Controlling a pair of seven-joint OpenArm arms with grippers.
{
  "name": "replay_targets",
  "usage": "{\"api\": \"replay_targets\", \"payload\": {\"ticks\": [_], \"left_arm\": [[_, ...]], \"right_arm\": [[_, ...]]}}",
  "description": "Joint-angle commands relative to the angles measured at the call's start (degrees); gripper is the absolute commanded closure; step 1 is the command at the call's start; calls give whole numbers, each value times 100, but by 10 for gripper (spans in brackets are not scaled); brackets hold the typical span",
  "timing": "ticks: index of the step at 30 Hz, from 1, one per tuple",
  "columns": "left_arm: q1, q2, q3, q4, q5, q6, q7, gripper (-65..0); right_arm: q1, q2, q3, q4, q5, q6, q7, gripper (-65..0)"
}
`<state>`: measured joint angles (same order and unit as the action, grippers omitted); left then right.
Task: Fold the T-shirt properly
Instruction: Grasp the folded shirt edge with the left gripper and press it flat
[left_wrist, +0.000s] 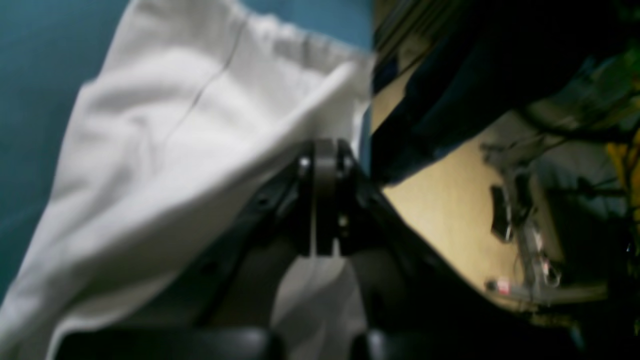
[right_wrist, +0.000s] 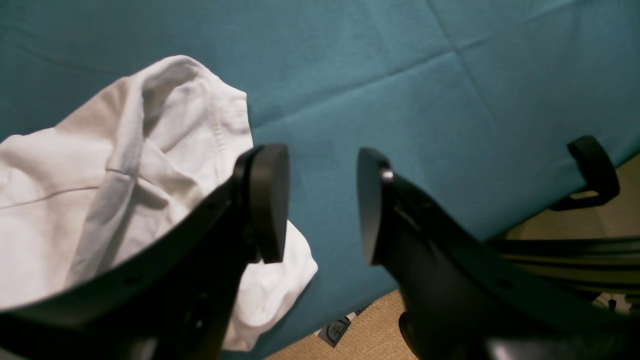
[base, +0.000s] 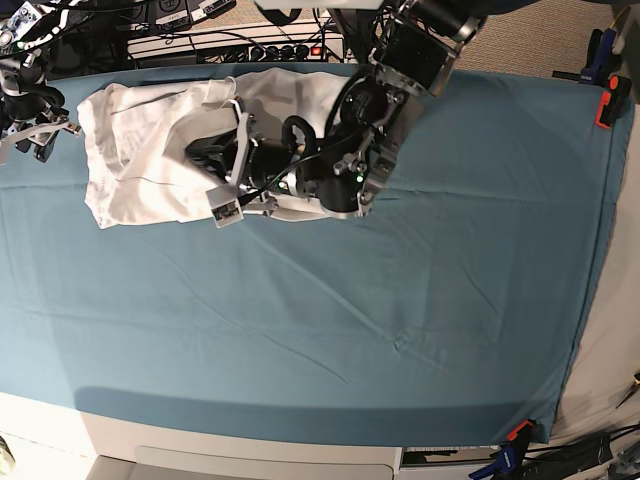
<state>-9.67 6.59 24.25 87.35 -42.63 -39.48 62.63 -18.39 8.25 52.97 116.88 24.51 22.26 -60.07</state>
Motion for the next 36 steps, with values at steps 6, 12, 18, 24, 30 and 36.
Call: {"api": "replay_targets", "payload": {"ticks": [6, 12, 18, 24, 30, 36], "left_arm": [[-267, -310, -4, 98, -109, -46, 129, 0], [-105, -157, 0, 46, -391, -52, -164, 0], [-160, 201, 0, -494, -42, -52, -968, 0], [-667, 241, 37, -1469, 1373, -52, -2378, 0], [-1119, 241, 37, -2203, 2371, -4, -3276, 0], [-1257, 241, 35, -2302, 2981, 1143, -3547, 0]], "right_arm": [[13, 96, 26, 70, 162, -4, 157, -232], [15, 96, 22, 70, 225, -4, 160, -232], [13, 94, 22, 70, 225, -4, 160, -232], [13, 94, 24, 70, 219, -2, 144, -232], [13, 94, 22, 70, 221, -2, 144, -232], [13, 94, 24, 70, 221, -2, 144, -232]]}}
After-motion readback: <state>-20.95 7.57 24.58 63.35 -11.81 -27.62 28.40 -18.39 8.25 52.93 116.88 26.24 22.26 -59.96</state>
